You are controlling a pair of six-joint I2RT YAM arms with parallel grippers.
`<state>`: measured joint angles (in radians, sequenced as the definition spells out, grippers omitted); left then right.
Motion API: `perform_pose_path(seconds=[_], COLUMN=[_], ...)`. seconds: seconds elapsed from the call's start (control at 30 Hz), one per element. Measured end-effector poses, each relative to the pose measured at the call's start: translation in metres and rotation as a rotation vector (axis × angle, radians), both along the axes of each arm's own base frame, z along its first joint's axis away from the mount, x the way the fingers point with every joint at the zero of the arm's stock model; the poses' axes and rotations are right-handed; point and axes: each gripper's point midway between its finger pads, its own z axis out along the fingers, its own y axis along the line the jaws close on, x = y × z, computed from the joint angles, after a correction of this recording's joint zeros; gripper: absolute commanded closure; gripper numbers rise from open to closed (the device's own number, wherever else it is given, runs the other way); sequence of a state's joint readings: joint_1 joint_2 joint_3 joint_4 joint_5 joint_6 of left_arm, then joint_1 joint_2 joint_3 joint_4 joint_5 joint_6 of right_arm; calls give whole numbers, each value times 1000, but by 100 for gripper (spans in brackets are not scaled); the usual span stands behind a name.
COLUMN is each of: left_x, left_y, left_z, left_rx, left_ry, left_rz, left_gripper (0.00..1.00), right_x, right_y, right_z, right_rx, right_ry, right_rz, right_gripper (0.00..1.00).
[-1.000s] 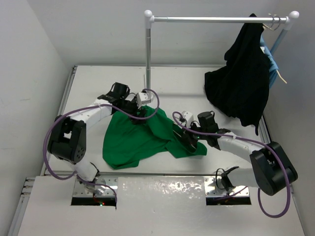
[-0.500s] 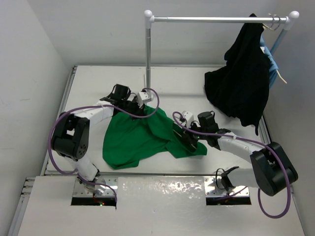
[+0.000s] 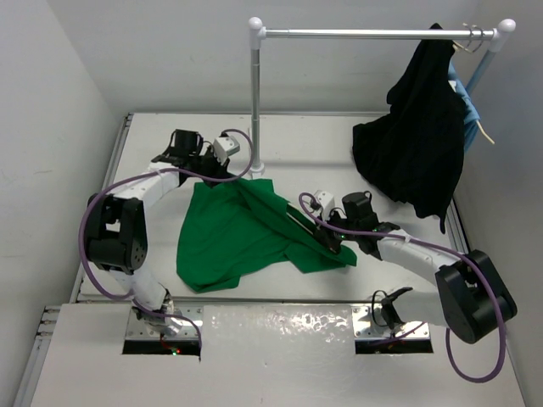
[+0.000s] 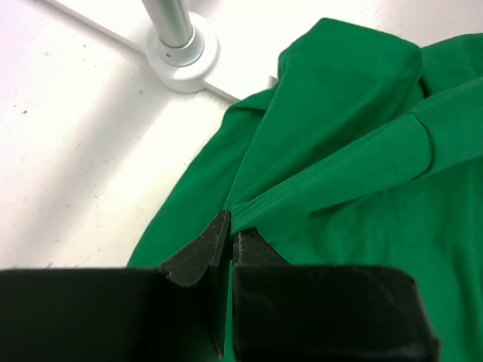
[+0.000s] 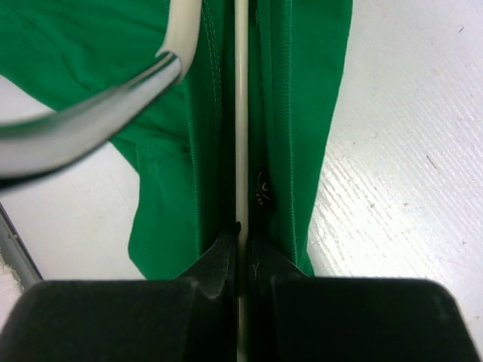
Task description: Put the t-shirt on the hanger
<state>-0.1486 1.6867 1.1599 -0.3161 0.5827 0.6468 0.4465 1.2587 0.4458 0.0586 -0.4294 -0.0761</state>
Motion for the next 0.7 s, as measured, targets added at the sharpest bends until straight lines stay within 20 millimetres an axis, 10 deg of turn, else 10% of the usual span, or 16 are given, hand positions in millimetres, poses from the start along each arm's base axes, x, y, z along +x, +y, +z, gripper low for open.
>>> perform_pose_path(seconds=[0.43, 0.7], left_x=[8, -33], left_y=[5, -30], left_z=[-24, -29], left_rx=[75, 59], left_ry=[17, 29], left_rz=[12, -150], left_gripper=[100, 53], right_x=[1, -2], right_y=[2, 1], right_z=[26, 33], right_rx=[48, 66], right_ry=[-35, 41], right_rz=[-26, -100], right_gripper=[100, 100])
